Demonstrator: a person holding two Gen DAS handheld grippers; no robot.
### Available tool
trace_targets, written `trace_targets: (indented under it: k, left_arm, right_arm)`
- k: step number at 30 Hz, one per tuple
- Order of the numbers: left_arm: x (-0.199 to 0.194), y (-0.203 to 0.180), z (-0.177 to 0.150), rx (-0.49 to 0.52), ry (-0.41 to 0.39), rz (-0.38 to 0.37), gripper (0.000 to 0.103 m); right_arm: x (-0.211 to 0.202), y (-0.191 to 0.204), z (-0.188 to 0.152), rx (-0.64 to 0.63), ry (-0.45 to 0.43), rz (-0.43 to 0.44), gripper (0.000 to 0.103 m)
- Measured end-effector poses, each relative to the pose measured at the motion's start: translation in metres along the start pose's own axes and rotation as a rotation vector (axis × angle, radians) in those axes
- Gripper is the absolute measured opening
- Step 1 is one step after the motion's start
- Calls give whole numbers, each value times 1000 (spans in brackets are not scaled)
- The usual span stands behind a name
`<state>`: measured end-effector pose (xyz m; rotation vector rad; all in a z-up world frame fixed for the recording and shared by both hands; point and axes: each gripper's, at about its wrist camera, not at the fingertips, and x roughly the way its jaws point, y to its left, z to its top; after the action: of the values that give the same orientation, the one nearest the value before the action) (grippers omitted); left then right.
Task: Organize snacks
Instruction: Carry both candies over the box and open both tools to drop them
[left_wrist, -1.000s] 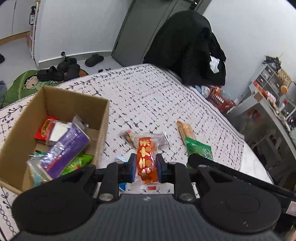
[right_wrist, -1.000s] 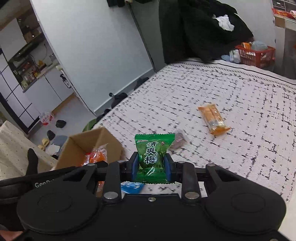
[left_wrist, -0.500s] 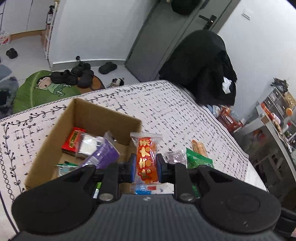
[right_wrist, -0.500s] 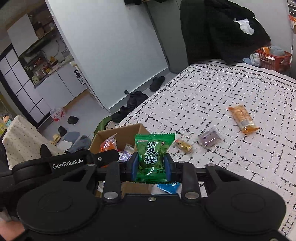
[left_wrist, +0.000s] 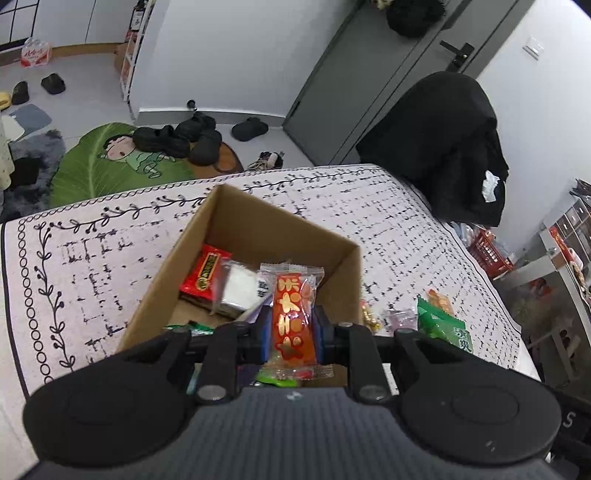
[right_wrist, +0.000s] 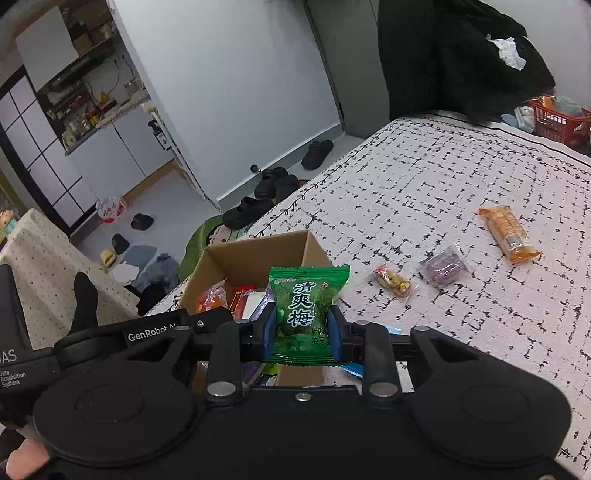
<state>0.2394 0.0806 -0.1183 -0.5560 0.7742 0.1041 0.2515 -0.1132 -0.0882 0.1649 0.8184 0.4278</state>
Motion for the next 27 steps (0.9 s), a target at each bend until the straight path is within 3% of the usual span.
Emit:
trace_targets:
  k: [14,16,21,27]
  left_arm:
    - [1,14,7,-22,8,3,30]
    - [-3,16,9,-27,4,3,35]
    - [-15,22,18,-48,-24,14,63]
    - [-24,23,24,-46,-35,12,75]
  right_arm:
    - [16,16,-1,-1,36,2,29]
    - [17,15,0,14,38,14,29]
    - [15,17,0,40,36,24,29]
    - [10,15,-2,77,46,86,30]
